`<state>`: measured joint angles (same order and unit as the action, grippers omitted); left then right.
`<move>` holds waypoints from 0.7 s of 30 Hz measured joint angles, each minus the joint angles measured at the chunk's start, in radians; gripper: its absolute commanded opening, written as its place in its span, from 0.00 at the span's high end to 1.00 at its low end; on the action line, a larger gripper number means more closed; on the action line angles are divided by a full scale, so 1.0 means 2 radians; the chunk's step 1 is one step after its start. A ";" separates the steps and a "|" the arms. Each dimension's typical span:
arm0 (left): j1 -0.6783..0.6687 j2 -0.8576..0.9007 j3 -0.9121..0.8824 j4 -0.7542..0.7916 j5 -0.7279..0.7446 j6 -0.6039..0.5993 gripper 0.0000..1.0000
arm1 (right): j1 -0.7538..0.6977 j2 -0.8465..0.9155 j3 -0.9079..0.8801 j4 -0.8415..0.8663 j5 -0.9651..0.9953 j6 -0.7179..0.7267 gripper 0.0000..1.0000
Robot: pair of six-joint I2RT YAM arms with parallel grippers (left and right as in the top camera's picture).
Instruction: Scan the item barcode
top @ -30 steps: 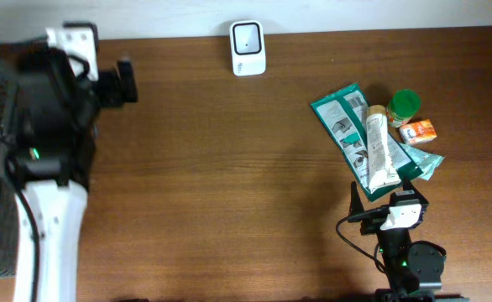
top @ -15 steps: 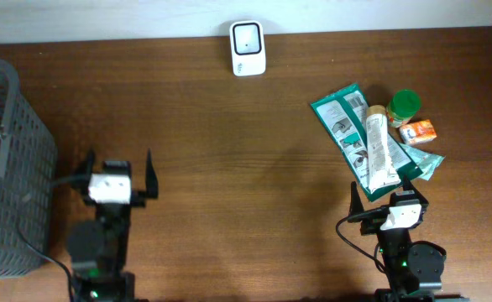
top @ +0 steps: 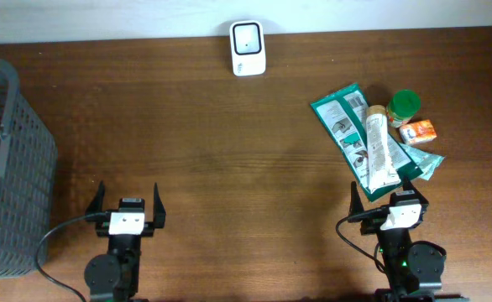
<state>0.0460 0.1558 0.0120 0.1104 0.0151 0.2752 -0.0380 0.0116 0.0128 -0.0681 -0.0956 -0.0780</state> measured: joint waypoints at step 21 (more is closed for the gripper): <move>0.000 -0.071 -0.001 -0.093 -0.004 0.002 0.01 | 0.000 0.000 0.000 0.000 0.000 0.000 0.02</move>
<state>0.0460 0.0147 0.0109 -0.0750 0.0067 0.2783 -0.0380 0.0120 0.0128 -0.0681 -0.0956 -0.0784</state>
